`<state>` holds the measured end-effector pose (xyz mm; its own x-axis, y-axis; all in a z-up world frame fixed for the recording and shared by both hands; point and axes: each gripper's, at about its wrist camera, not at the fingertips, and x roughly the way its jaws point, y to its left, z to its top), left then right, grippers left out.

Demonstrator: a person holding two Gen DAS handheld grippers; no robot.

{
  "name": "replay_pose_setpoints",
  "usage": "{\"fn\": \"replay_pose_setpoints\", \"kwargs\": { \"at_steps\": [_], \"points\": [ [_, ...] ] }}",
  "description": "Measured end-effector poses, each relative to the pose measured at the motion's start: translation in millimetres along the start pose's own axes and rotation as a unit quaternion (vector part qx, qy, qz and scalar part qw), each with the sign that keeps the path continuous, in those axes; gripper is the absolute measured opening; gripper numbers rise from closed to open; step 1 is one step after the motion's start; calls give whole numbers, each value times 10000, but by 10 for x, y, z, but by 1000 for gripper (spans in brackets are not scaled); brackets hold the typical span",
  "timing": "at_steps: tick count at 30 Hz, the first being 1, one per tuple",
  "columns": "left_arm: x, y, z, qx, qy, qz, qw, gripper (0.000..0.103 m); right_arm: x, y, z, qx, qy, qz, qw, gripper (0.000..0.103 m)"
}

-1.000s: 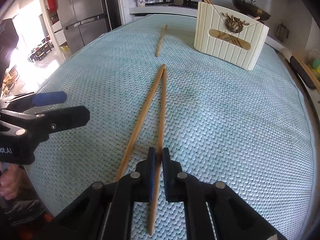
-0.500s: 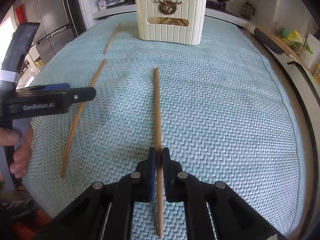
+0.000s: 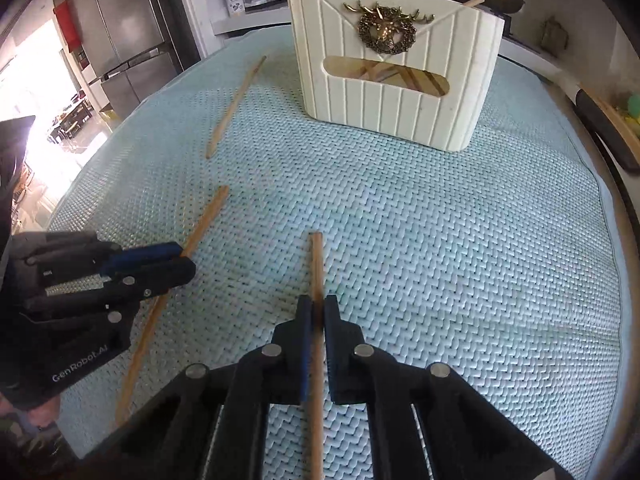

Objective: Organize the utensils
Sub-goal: 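Grasp a wooden chopstick with the right tool while the left tool grasps another, then lift both chopsticks and carry them over the cream caddy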

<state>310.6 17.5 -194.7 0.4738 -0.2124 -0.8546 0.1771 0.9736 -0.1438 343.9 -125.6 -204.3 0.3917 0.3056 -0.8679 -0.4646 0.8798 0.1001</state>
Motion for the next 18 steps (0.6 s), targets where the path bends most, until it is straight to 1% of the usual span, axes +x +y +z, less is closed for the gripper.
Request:
{"fn": "replay_pose_setpoints", "kwargs": {
  "at_steps": [3, 7, 11, 15, 18],
  "points": [
    [-68, 10, 41, -99, -130, -174, 9997, 4, -153, -135, -6, 353, -299, 273, 9986, 6],
    [-395, 69, 189, -316, -571, -499, 9966, 4, -569, -253, 1, 635, -905, 498, 9926, 6],
    [-859, 120, 412, -384, -1111, -784, 9900, 4, -1031, -277, 92, 649, -1531, 576, 9844, 6],
    [-1304, 118, 668, -356, -1648, -929, 9813, 4, -1429, -282, 262, 523, -2117, 590, 9741, 6],
    [-1548, 155, 838, -333, -1961, -1018, 9747, 4, -1650, -253, 382, 431, -2484, 546, 9662, 6]
  ]
}}
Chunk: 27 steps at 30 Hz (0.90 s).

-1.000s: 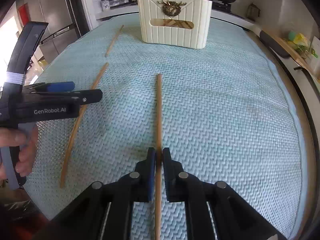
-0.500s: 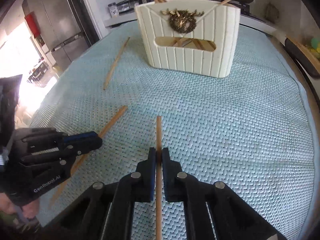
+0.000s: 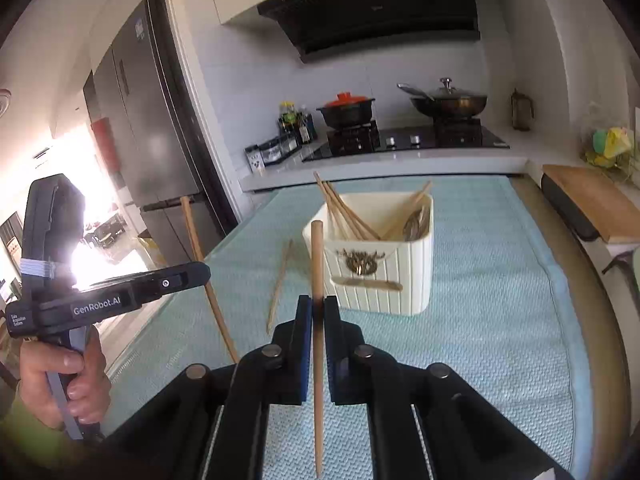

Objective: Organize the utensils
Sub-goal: 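Lift both chopsticks and carry them over the cream caddy, then open both tools to drop the chopsticks into the caddy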

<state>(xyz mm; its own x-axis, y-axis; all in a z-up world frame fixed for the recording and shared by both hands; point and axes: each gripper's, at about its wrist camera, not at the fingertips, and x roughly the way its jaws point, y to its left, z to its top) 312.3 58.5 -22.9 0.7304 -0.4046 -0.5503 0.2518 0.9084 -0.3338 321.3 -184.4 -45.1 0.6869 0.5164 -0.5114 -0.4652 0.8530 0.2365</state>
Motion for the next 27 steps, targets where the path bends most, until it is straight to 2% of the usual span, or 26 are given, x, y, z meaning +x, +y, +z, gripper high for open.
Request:
{"fn": "replay_pose_setpoints", "kwargs": {
  "at_steps": [4, 9, 14, 18, 22, 27],
  "points": [
    [-31, -57, 349, 116, -307, -49, 9995, 4, -63, 56, 254, -188, -401, -85, 9990, 6],
    [3, -127, 838, 295, -726, -69, 9969, 4, 8, 87, 770, -456, -851, -256, 9950, 6],
    [182, -159, 1340, 382, -1000, -36, 9942, 4, 140, 45, 1351, -655, -1263, -417, 9890, 6],
    [449, -63, 1535, 320, -1029, 82, 9941, 4, 369, -16, 1689, -795, -1487, -491, 9845, 6],
    [855, 105, 1509, 179, -670, 174, 9974, 4, 780, -153, 1755, -794, -1249, -484, 9878, 6],
    [1308, 290, 1243, 78, -60, 252, 9996, 5, 1335, -423, 1484, -547, -502, -375, 9965, 6]
  ]
}}
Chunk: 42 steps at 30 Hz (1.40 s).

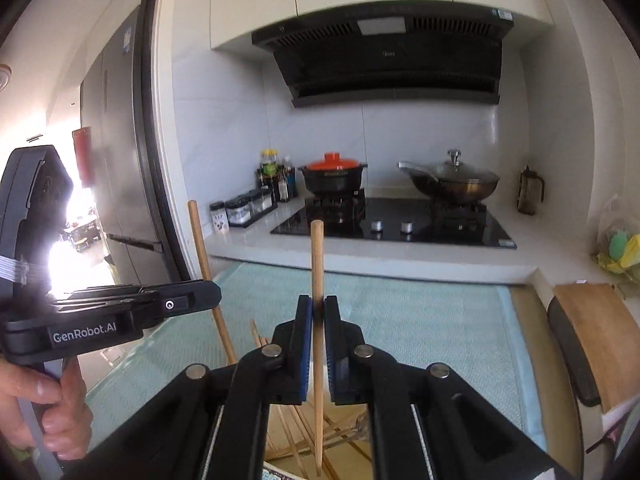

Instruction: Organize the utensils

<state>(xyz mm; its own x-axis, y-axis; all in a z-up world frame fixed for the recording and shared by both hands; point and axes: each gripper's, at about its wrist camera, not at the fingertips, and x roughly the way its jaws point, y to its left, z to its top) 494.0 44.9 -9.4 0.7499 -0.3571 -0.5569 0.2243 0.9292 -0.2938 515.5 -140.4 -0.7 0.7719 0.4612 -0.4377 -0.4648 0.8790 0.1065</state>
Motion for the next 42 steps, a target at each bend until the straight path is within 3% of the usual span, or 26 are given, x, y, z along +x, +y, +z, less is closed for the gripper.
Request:
{"fn": "replay_pose_setpoints", "kwargs": {
  "at_steps": [1, 3, 4, 5, 6, 7, 8, 11, 14, 18, 23, 27, 29, 34, 42],
  "points": [
    [88, 23, -60, -12, 122, 41, 9999, 5, 101, -50, -83, 98, 167, 55, 9998, 6],
    [233, 71, -160, -76, 345, 137, 9993, 17, 307, -131, -228, 258, 560, 107, 9980, 7],
    [278, 94, -206, -122, 435, 156, 9989, 42, 398, -161, -294, 314, 750, 94, 9966, 9],
    [291, 112, -252, -157, 452, 193, 9987, 67, 457, -194, -352, 373, 880, 72, 9954, 22],
    [270, 102, -284, -155, 400, 255, 9988, 75, 480, -229, -400, 443, 946, 39, 9945, 47],
    [230, 90, -324, -111, 330, 308, 9989, 82, 464, -263, -440, 531, 940, 36, 9941, 59],
    [185, 71, -358, -41, 285, 340, 9990, 85, 413, -291, -469, 612, 862, 58, 9944, 65],
    [38, 13, -429, 171, 149, 523, 9984, 95, 226, -301, -516, 596, 770, 4, 9952, 65],
    [-151, -94, -513, 474, -75, 827, 9954, 100, -3, -296, -564, 588, 743, -157, 9954, 67],
    [-459, -282, -617, 816, -430, 1315, 9870, 102, -384, -236, -629, 568, 573, -427, 9958, 78],
    [-823, -478, -735, 838, -523, 1420, 9849, 102, -858, -88, -736, 455, 409, -763, 9952, 86],
    [-1099, -713, -892, 1096, -805, 2065, 9689, 103, -1208, 100, -860, 316, 347, -934, 9945, 89],
    [-1218, -790, -986, 1188, -817, 2209, 9646, 102, -1377, 194, -938, 256, 347, -985, 9942, 90],
    [-1465, -797, -1185, 783, -460, 1904, 9775, 103, -1744, 386, -1066, 178, 381, -1067, 9934, 90],
    [-1788, -924, -1375, 658, -374, 1809, 9806, 103, -2129, 687, -1019, -5, 221, -1102, 9937, 90]
  ]
}}
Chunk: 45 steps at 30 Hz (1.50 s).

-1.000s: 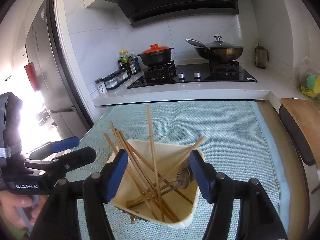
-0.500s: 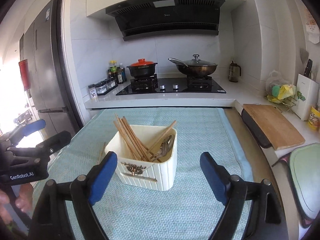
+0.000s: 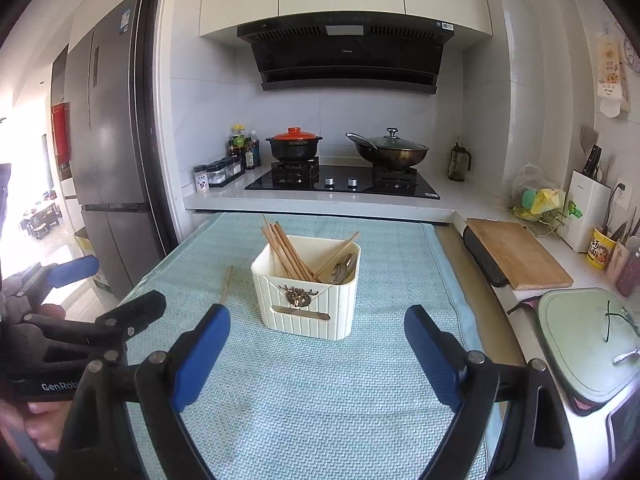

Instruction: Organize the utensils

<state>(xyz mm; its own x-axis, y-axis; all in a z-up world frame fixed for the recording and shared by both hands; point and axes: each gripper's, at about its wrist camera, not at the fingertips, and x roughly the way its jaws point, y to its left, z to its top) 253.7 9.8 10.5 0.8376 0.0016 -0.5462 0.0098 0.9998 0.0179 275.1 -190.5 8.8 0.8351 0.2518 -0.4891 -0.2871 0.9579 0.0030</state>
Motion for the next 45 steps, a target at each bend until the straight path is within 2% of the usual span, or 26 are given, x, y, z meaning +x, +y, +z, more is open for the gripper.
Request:
{"fn": "replay_pose_setpoints", "kwargs": {
  "at_steps": [15, 45],
  "points": [
    [-73, 52, -31, -61, 0, 200, 9998, 103, -162, 105, 35, -105, -86, -37, 9999, 91],
    [-64, 65, -28, -32, 26, 181, 9998, 103, -267, 167, 27, -208, -151, -34, 9997, 91]
  ]
}}
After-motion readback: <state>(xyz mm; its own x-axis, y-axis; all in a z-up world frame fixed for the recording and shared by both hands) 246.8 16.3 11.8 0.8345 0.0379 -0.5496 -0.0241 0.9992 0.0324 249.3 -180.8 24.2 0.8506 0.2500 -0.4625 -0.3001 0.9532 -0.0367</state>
